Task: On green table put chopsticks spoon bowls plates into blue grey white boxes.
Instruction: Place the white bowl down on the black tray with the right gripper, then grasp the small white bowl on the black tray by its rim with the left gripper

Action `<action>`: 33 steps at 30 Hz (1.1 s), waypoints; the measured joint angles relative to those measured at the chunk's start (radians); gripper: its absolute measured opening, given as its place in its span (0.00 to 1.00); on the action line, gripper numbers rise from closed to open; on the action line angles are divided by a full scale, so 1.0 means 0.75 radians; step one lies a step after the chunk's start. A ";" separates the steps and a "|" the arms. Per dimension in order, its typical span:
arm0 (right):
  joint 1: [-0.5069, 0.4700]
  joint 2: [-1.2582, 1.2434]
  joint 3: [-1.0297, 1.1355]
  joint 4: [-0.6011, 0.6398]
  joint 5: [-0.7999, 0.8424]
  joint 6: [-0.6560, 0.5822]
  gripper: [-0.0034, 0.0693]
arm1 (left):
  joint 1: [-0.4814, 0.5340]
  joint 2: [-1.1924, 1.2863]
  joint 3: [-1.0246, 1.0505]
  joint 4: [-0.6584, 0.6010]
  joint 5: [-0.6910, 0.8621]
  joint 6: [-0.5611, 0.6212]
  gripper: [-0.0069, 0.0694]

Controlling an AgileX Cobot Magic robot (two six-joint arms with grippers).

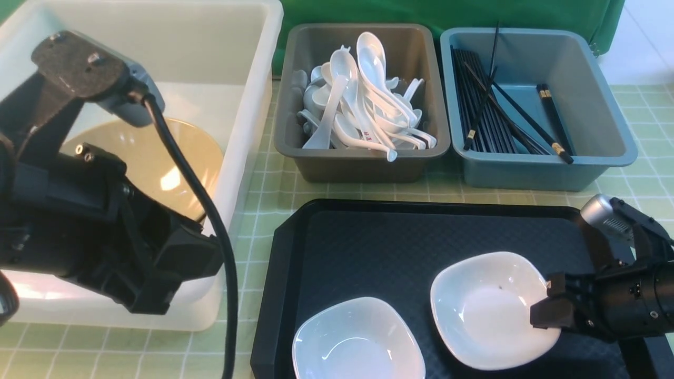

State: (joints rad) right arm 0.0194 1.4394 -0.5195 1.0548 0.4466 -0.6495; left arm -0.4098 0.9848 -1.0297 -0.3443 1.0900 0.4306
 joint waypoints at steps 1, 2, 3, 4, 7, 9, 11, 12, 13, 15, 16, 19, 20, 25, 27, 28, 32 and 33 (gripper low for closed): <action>0.000 0.000 0.000 0.001 0.000 0.000 0.20 | 0.000 0.000 0.000 0.000 0.000 0.000 0.42; 0.000 0.000 0.000 0.003 0.000 -0.001 0.26 | 0.000 0.000 0.000 -0.001 0.000 0.000 0.42; 0.000 0.000 0.000 0.003 0.000 -0.001 0.31 | 0.000 0.000 0.000 -0.005 0.000 0.000 0.42; 0.000 0.000 0.000 0.003 0.000 -0.003 0.32 | 0.000 0.000 0.000 -0.005 -0.001 0.000 0.42; 0.000 0.000 0.000 0.004 0.000 -0.004 0.50 | 0.000 0.000 0.000 -0.010 -0.004 0.003 0.42; 0.000 -0.006 0.000 0.004 -0.004 -0.004 0.60 | 0.000 0.000 0.000 -0.010 -0.010 0.003 0.42; 0.000 -0.037 0.000 0.004 -0.035 -0.008 0.68 | 0.000 0.000 0.000 -0.010 -0.028 0.003 0.42; 0.000 -0.068 0.000 0.004 -0.059 -0.013 0.71 | 0.000 0.000 0.000 -0.010 -0.041 0.003 0.42; 0.000 -0.084 0.000 0.004 -0.064 -0.015 0.72 | 0.000 0.000 0.000 -0.010 -0.045 0.003 0.42; 0.000 -0.202 0.000 0.004 -0.127 -0.062 0.77 | 0.000 0.000 0.000 -0.012 -0.085 -0.002 0.42; 0.000 -0.262 0.000 0.004 -0.143 -0.089 0.78 | 0.000 0.000 0.000 -0.013 -0.101 -0.004 0.42; 0.000 -0.452 -0.038 0.001 -0.099 -0.206 0.79 | 0.000 0.017 0.000 -0.034 -0.168 -0.011 0.42; 0.000 -0.511 -0.064 0.000 -0.050 -0.246 0.79 | 0.000 0.035 0.000 -0.047 -0.183 -0.011 0.42; 0.000 -0.675 -0.213 -0.060 0.254 -0.323 0.78 | 0.000 0.187 -0.055 -0.138 -0.186 -0.011 0.42; 0.000 -0.722 -0.319 -0.211 0.438 -0.267 0.75 | 0.000 0.312 -0.135 -0.207 -0.152 0.016 0.42; 0.000 -0.734 -0.368 -0.331 0.526 -0.200 0.70 | -0.001 0.389 -0.193 -0.250 -0.099 0.062 0.42; 0.000 -0.780 -0.468 -0.545 0.660 -0.069 0.44 | -0.075 0.604 -0.350 -0.277 0.018 0.156 0.43; 0.000 -0.794 -0.478 -0.561 0.669 -0.054 0.36 | -0.108 0.650 -0.386 -0.268 0.030 0.158 0.43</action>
State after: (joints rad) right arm 0.0194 0.8440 -0.8784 0.6343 0.9483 -0.6897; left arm -0.4906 1.4719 -1.3191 -0.5454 1.1126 0.5490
